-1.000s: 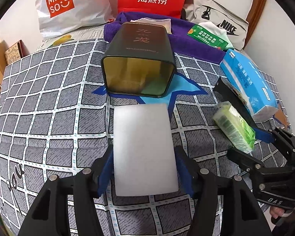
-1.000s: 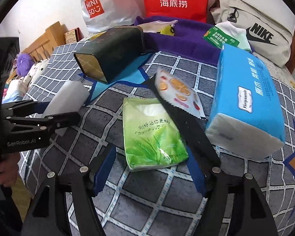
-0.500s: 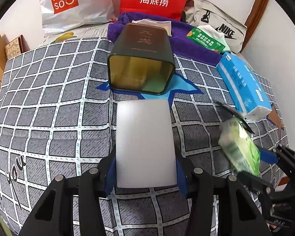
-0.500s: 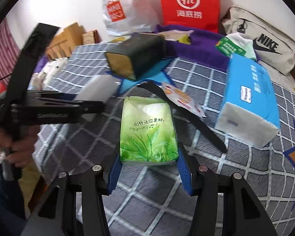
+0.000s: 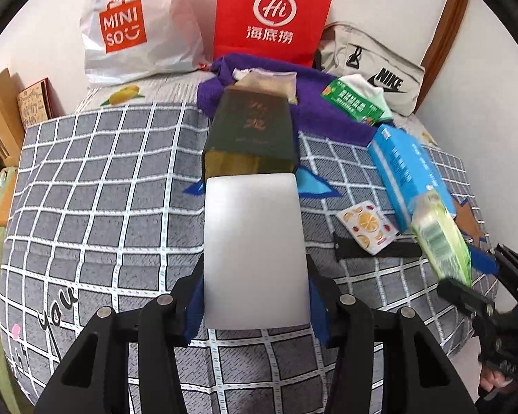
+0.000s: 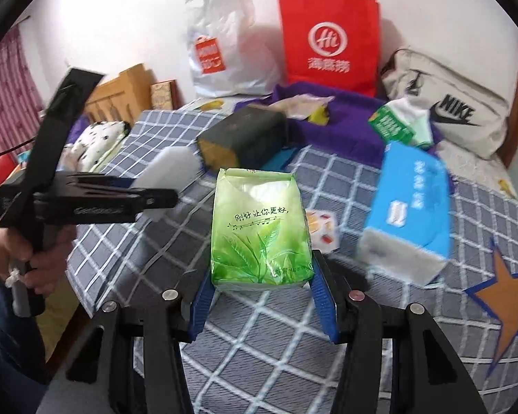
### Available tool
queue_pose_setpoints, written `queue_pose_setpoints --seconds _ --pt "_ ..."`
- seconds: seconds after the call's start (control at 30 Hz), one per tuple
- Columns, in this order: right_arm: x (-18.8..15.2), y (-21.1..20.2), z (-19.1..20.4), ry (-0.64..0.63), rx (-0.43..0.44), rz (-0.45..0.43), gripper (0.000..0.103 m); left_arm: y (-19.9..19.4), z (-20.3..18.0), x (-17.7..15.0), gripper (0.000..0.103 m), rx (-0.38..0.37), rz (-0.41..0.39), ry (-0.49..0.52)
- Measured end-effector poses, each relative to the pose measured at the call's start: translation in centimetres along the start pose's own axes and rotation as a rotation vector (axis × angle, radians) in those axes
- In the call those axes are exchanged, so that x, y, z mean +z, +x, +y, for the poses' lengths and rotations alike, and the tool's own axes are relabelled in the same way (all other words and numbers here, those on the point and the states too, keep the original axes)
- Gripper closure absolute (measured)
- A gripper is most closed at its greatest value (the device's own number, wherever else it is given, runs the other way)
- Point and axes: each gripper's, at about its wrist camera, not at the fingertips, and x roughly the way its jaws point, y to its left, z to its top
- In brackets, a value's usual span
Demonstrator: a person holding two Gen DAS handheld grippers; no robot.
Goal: Organize soft objects
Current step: 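Carry the white foam block and light-green tissue pack over the purple towel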
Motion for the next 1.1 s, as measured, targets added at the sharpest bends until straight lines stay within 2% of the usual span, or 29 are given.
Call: queue_pose_setpoints --seconds 0.27,0.6,0.83,1.1 --pt "3.3 -1.3 -3.8 0.038 -0.077 -0.05 0.051 -1.7 -0.2 3.3 0.055 0.021 -0.045 0.012" --pt "8.4 -0.5 -9.8 0.093 -0.157 -0.088 0.051 -0.3 0.3 9.2 0.055 0.083 -0.072 -0.012" --pt "12.2 2.2 -13.4 0.142 -0.146 -0.08 0.051 1.6 0.2 13.0 0.055 0.108 -0.073 -0.015" --pt "16.5 5.0 -14.8 0.102 -0.14 -0.062 0.051 3.8 0.0 17.7 0.055 0.116 -0.071 -0.011"
